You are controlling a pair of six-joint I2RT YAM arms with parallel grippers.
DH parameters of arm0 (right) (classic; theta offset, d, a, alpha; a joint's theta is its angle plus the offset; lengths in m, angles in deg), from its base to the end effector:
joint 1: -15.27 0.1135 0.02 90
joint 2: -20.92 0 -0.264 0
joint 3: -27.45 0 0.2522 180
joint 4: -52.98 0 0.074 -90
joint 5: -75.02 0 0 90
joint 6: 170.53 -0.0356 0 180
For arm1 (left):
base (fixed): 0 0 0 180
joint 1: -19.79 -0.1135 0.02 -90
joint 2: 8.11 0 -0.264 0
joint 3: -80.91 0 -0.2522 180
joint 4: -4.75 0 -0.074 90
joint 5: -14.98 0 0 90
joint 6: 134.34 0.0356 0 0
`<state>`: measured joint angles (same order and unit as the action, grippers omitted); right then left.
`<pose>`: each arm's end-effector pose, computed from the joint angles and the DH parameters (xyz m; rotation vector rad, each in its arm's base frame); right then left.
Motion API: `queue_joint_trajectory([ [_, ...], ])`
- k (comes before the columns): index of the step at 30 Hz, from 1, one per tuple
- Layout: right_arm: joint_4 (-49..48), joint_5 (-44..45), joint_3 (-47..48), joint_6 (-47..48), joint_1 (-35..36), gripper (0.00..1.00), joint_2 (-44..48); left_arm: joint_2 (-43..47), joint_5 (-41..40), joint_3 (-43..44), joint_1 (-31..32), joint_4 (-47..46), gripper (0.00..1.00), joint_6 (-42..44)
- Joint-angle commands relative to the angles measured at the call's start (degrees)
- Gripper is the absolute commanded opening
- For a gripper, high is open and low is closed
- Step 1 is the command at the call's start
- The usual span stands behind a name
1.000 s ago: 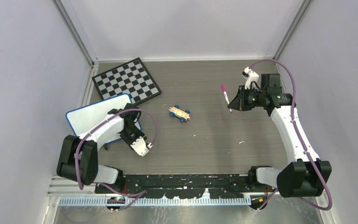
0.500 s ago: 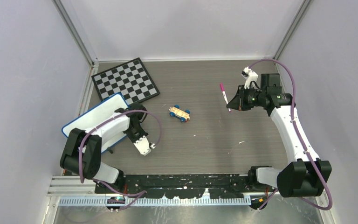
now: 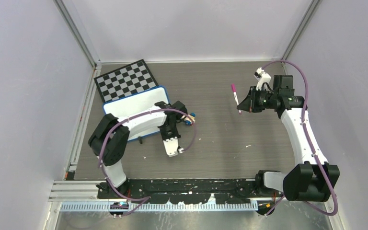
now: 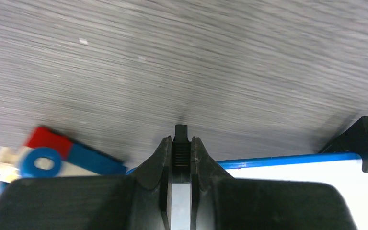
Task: Write a sentence on the whiteboard
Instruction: Move the whiteboard stand to the center of the board.
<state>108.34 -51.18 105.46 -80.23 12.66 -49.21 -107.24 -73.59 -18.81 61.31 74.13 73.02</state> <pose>0.2502 0.0096 0.3206 -0.2453 2.2979 0.7264 0.2270 -0.2021 0.1831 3.0495 0.5679 -0.0011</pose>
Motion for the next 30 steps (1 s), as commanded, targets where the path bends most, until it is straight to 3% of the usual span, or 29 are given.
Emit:
queue_joint_trajectory([
  [1,-2.2,-2.0,1.1,0.0,-2.2,0.0,0.5,-5.1,0.4,7.9,4.3,2.4,0.0,12.7],
  [14,-2.1,-3.1,1.9,0.0,-6.7,0.0,1.8,-22.5,2.2,30.7,13.4,7.2,0.0,12.1],
  [20,-2.2,-3.0,2.3,-0.2,-7.9,0.0,2.4,-25.2,1.6,35.2,14.5,7.3,0.06,11.7],
  [23,-2.1,-3.5,2.5,-0.2,-8.3,0.0,2.4,-24.9,1.6,35.4,14.5,5.5,0.22,9.9],
  [25,-2.1,-3.5,2.6,-0.3,-8.6,0.0,2.5,-24.5,1.5,35.6,14.5,5.3,0.43,8.8],
  [27,-2.1,-3.5,2.9,-0.2,-8.8,0.0,2.4,-23.2,1.2,34.8,14.8,5.0,0.75,8.2],
  [28,-2.0,-3.5,3.2,-0.2,-8.9,0.0,2.3,-22.5,1.0,34.3,15.2,4.7,0.86,7.7],
  [30,-2.1,-3.6,3.9,-1.6,-8.9,0.0,2.0,-20.4,1.2,33.3,16.4,4.7,0.99,4.8],
])
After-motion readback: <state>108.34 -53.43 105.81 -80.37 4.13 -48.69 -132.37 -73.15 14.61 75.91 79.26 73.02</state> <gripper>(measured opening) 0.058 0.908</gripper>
